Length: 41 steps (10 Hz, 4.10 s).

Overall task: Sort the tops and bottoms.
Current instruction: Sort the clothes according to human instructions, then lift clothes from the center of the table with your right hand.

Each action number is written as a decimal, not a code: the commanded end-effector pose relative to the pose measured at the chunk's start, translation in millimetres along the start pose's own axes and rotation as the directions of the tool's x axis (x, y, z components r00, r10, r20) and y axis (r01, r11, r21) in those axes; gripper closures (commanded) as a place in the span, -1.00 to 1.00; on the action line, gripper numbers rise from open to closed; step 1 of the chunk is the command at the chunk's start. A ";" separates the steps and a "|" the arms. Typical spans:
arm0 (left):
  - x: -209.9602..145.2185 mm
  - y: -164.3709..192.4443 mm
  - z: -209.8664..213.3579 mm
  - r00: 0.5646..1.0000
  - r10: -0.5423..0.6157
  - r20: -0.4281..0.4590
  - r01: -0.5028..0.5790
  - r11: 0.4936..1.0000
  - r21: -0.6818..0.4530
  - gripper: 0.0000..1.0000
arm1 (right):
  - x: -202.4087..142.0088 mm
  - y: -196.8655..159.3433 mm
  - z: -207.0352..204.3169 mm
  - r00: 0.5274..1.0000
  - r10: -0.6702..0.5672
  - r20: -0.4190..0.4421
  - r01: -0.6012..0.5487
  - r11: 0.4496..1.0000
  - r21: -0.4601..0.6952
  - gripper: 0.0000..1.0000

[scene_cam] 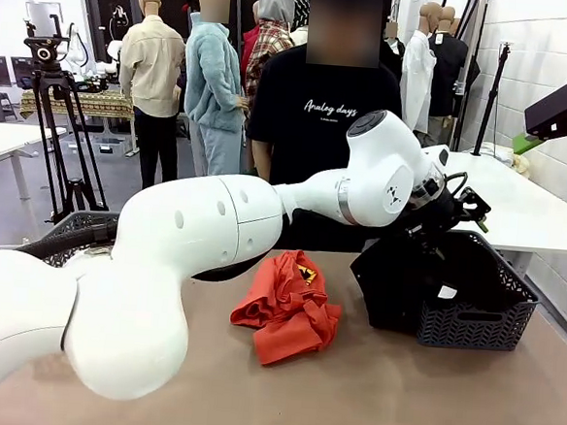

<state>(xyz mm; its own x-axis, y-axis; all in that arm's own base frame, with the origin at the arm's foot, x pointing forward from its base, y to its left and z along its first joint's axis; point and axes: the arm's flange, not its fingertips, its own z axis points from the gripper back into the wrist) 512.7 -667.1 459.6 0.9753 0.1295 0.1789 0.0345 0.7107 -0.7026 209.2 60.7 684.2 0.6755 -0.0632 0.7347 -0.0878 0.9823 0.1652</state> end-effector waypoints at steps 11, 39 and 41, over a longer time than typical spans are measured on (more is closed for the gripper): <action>0.6 3.1 17.0 1.000 -0.025 0.002 0.025 0.999 0.022 -1.00 | -0.2 -1.1 -0.7 1.000 0.006 -0.011 -0.006 1.000 0.001 -1.00; 124.6 13.9 372.1 0.904 -0.391 -0.170 0.426 0.826 0.368 -1.00 | -0.2 -1.1 -0.7 1.000 0.006 -0.011 -0.006 1.000 0.001 -1.00; 124.6 13.9 372.1 0.904 -0.391 -0.170 0.426 0.826 0.368 -1.00 | -0.2 -1.1 -0.7 1.000 0.006 -0.011 -0.006 1.000 0.001 -1.00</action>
<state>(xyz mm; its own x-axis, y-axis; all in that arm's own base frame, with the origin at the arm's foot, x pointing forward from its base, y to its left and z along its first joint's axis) 553.9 -384.8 729.2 0.9146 -0.2420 0.3240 0.3294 0.9106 -0.2496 209.1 60.8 684.2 0.6756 -0.0630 0.7346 -0.0877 0.9824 0.1649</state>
